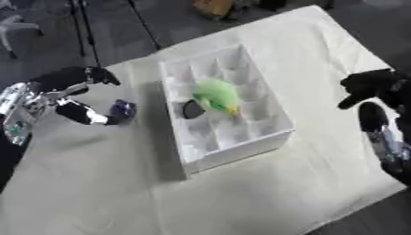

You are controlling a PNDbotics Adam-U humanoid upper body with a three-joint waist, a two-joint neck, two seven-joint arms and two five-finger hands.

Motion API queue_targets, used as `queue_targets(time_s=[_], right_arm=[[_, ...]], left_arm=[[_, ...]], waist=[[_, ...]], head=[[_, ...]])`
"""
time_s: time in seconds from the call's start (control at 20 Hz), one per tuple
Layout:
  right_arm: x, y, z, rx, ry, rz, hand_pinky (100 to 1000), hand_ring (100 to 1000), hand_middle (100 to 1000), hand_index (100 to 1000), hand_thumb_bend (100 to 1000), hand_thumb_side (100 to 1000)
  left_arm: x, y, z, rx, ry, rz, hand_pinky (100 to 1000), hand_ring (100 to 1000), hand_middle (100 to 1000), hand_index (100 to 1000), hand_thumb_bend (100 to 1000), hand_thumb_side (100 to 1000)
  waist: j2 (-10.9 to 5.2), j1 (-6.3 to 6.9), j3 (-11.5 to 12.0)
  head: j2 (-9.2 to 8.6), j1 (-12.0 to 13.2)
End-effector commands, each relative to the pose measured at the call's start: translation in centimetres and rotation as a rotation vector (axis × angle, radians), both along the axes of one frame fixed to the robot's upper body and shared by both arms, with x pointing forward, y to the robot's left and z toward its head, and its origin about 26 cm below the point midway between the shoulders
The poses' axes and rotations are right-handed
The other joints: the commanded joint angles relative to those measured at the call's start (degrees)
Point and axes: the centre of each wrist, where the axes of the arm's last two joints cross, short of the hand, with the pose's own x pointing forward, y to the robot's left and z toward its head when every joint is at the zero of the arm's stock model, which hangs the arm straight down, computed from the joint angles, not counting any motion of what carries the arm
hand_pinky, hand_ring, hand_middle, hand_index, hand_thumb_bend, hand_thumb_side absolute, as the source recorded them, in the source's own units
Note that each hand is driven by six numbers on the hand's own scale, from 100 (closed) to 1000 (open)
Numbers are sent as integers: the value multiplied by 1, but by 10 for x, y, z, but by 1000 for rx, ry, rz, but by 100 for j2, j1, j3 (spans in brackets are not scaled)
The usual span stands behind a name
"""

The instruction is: Pick up objects on the table and place them in the box.

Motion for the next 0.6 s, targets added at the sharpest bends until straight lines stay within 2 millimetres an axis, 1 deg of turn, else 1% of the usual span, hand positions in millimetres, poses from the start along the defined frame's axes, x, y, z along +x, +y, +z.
queue_targets(time_s=[0.05, 0.3, 0.35, 0.5, 0.6], right_arm=[[-2, 1, 10, -14, -31, 16, 756, 572, 702, 817, 199, 707], [-2, 1, 10, -16, -33, 18, 756, 572, 702, 817, 198, 707], [-2, 1, 10, -16, -34, 18, 756, 571, 702, 817, 199, 707], [-2, 1, 10, -17, -35, 19, 756, 571, 702, 817, 199, 708], [-2, 2, 11, -18, -37, 20, 756, 571, 702, 817, 198, 707]], left_arm=[[1, 1, 11, 48, -29, 9, 856, 790, 794, 880, 676, 546], [3, -1, 5, 64, -30, 30, 851, 784, 788, 874, 658, 537], [3, -1, 5, 56, -40, 30, 849, 775, 779, 866, 632, 519], [3, -2, 1, 16, -75, 18, 856, 773, 781, 863, 614, 520], [4, -2, -3, -1, -74, 5, 870, 775, 788, 858, 584, 512]], waist=[[-184, 40, -6], [-162, 46, -45], [-157, 46, -53], [-142, 50, -75], [-125, 57, -104]], head=[[11, 2], [-9, 2], [-12, 0], [-21, -12], [-31, -15]])
